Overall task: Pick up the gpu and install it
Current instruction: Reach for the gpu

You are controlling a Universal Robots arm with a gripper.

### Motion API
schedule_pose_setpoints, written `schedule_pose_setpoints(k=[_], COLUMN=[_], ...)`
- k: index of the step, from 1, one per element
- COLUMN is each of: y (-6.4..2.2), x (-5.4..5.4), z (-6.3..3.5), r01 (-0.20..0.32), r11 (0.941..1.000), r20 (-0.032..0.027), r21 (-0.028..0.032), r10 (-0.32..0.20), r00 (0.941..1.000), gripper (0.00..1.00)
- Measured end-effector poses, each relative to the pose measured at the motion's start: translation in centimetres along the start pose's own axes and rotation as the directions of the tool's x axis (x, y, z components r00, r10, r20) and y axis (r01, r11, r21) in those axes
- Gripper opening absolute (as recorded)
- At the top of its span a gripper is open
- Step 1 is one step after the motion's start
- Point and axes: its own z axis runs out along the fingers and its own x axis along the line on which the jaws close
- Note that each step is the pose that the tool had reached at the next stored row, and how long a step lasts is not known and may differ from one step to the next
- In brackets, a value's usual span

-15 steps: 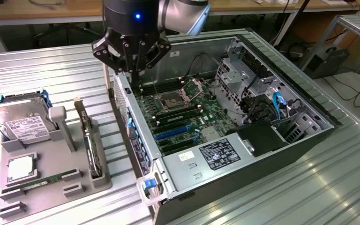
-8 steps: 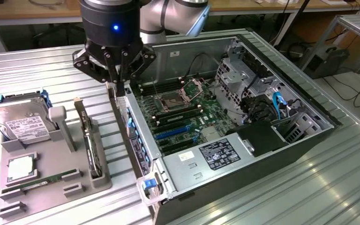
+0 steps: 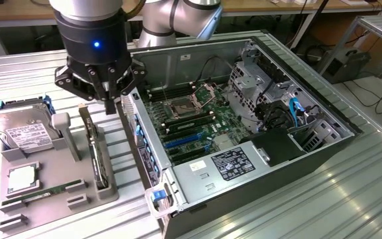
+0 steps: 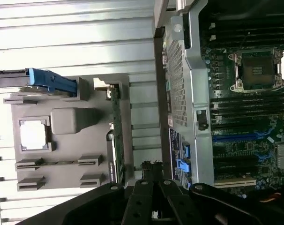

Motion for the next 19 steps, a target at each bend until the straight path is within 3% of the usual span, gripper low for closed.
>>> schedule_pose_setpoints(k=[9,12,19], y=[-0.74,-0.76,-0.76], x=[4.3,4.3,4.3], z=[1.72,1.88,1.88], r01=[0.0,0.0,0.0], r11=[1.0,1.0,1.0], r20=[-0.0012,-0.0057,-0.0056], r21=[0.002,0.0025,0.0024], r10=[0.0,0.0,0.0], r00=[1.0,1.0,1.0], gripper=[0.11,0.11,0.11])
